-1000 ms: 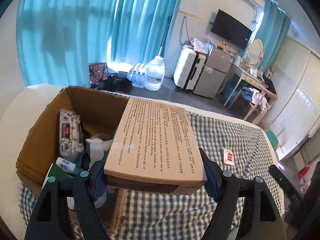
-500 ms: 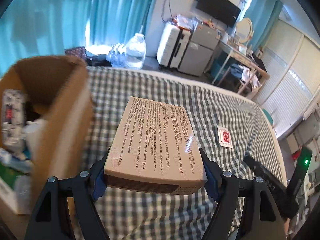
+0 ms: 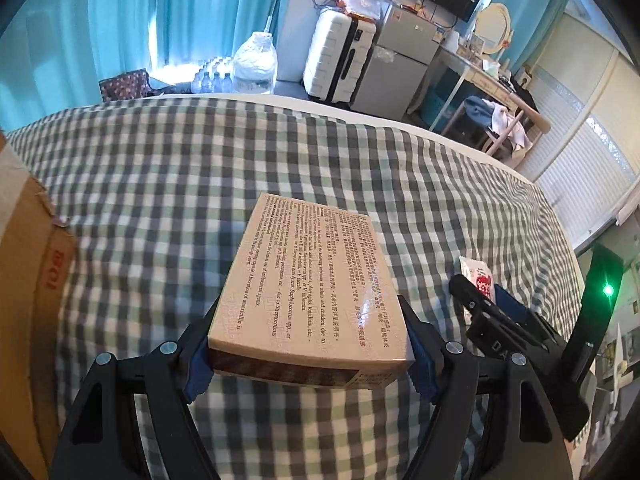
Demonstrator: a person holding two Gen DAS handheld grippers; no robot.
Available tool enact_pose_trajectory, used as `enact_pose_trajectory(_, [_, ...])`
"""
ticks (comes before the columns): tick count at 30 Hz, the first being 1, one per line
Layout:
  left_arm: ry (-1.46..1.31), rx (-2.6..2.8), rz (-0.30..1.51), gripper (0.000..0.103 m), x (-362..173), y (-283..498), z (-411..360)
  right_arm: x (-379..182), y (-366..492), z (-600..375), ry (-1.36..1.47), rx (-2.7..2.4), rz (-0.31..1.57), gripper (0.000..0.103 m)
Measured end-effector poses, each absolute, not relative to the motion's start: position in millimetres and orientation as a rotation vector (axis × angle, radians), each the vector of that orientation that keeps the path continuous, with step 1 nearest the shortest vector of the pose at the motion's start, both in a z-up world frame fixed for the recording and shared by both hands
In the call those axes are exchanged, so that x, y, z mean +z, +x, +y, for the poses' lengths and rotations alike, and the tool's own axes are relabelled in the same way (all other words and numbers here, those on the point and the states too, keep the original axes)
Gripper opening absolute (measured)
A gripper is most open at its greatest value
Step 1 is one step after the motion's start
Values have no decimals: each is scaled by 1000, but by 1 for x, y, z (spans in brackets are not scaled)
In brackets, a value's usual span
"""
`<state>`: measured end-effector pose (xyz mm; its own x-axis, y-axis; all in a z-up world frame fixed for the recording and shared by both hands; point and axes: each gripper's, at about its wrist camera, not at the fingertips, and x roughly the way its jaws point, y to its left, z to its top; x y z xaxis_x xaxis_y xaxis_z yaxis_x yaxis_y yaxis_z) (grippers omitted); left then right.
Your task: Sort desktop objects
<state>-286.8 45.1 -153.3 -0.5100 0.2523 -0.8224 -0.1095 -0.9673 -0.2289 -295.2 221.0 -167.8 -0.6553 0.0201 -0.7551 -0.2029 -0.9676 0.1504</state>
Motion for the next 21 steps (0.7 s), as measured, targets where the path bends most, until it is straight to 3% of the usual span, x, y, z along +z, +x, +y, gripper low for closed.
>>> enact_pose_trajectory(3, [-1427, 2550, -212, 79, -149, -282, 44, -165, -290, 229, -1224, 2724, 378, 38])
enact_pose_trajectory(8, [-1398, 2571, -187, 79, -123, -256, 31, -142, -269, 214, -1183, 2756, 380, 36])
enact_pose_trajectory(16, [-1242, 2678, -248, 79, -35, -200, -16, -47, -186, 147, -1044, 3008, 454, 36])
enact_pose_trajectory(21, [-1073, 2762, -321, 79, 29, -167, -67, 19, -142, 73, -929, 3196, 315, 36])
